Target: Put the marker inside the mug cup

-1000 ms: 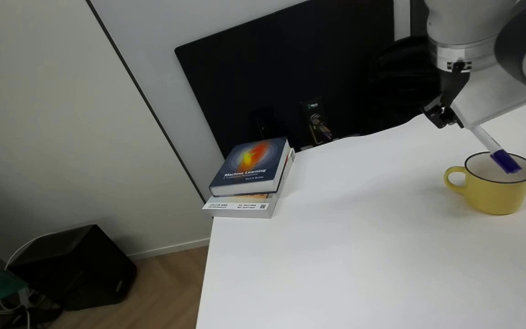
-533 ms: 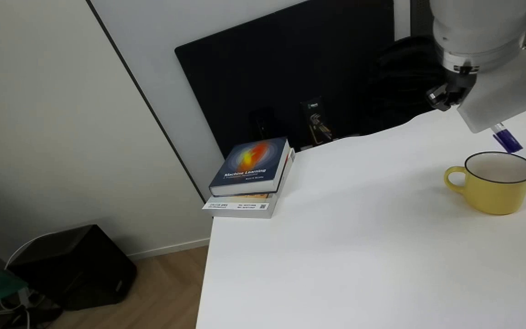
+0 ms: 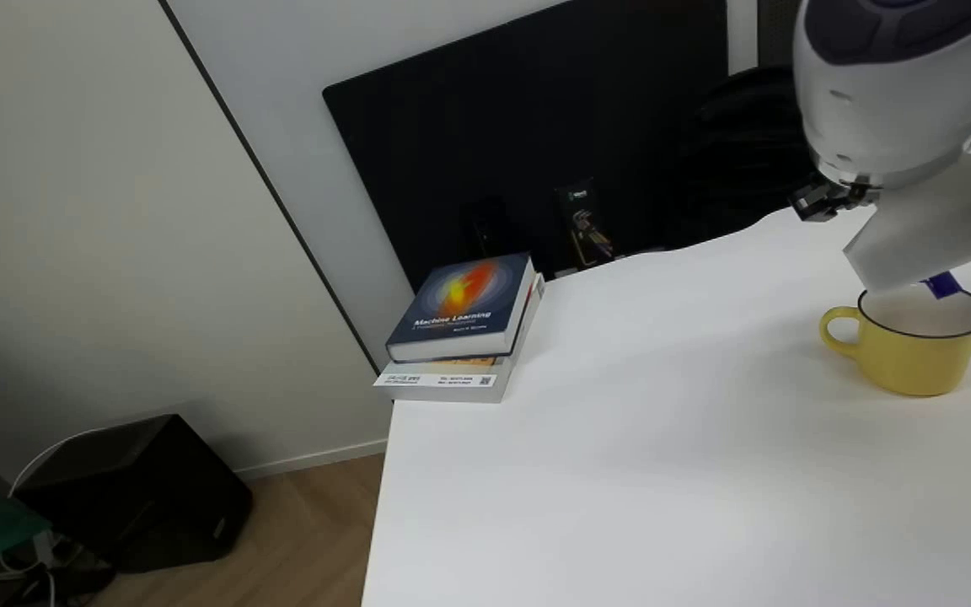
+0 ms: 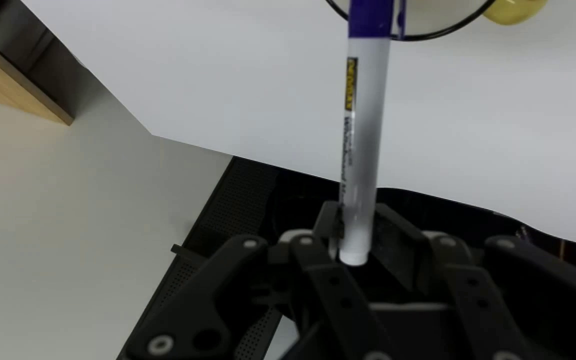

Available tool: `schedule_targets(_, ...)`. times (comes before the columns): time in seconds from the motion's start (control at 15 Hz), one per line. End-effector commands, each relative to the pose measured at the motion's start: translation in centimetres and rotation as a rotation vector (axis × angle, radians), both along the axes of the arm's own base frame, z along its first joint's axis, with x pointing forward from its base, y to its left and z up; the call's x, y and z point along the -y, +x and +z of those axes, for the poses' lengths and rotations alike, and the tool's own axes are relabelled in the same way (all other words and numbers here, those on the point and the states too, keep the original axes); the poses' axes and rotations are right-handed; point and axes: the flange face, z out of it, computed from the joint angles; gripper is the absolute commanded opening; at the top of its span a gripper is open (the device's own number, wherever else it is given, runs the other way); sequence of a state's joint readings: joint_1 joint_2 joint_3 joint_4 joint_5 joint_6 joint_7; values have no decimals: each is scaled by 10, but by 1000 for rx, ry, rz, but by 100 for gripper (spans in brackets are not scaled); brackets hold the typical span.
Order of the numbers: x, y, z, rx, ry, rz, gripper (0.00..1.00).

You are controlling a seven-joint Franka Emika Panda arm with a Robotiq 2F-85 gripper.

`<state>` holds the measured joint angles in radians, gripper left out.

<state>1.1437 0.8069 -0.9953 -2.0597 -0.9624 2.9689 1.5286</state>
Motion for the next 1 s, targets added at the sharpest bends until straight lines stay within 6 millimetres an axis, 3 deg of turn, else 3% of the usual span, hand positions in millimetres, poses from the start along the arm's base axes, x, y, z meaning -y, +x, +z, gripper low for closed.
schedule_targets(0.0, 5, 1, -12, 81, -9, -26, 6)
schedule_targets(0.6, 17, 12, -38, 203, 26, -63, 6)
schedule_targets(0.93, 15, 2, -56, 219, 39, -87, 6)
